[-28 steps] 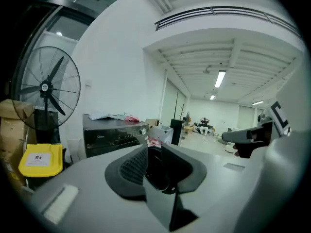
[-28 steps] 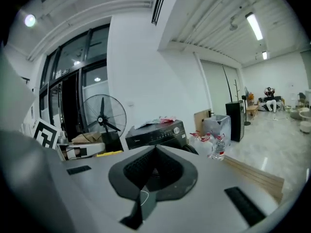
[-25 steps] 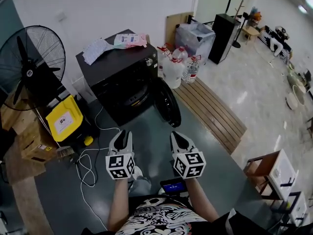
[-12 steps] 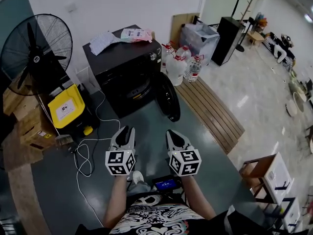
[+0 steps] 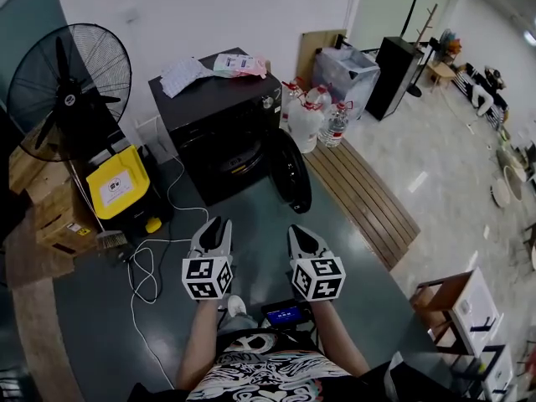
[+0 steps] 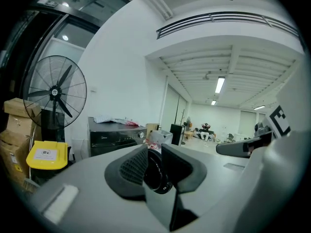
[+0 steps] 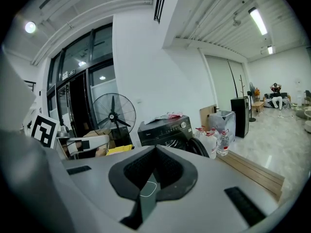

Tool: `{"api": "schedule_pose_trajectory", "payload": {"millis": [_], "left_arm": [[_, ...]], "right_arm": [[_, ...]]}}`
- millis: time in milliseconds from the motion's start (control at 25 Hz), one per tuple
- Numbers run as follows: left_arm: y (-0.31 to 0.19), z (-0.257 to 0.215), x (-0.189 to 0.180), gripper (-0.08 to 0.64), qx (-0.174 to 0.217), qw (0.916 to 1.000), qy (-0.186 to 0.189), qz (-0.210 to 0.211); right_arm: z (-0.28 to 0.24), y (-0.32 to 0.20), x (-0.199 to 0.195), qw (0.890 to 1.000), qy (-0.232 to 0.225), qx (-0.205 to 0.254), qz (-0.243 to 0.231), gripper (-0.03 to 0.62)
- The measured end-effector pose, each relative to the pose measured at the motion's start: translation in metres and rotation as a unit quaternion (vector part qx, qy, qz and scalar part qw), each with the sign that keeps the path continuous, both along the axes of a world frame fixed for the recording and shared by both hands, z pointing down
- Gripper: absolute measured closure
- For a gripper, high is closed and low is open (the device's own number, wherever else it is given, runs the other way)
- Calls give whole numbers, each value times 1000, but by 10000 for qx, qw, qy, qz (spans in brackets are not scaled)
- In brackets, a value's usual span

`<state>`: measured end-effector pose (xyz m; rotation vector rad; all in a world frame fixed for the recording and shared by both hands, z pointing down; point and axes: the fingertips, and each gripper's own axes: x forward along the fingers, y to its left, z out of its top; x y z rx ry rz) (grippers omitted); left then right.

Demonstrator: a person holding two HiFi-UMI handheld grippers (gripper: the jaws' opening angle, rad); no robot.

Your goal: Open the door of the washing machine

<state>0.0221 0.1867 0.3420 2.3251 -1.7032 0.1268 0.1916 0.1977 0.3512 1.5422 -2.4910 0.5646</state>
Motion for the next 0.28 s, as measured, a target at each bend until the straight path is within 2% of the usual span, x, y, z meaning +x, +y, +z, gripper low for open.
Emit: {"api": "schedule_pose_trajectory", "payload": {"millis": [280], "left_arm": [[-3, 0, -4, 474, -16, 10000, 37, -63]], "right_arm": [[4, -4, 2, 10000, 8, -39, 10, 591]]}}
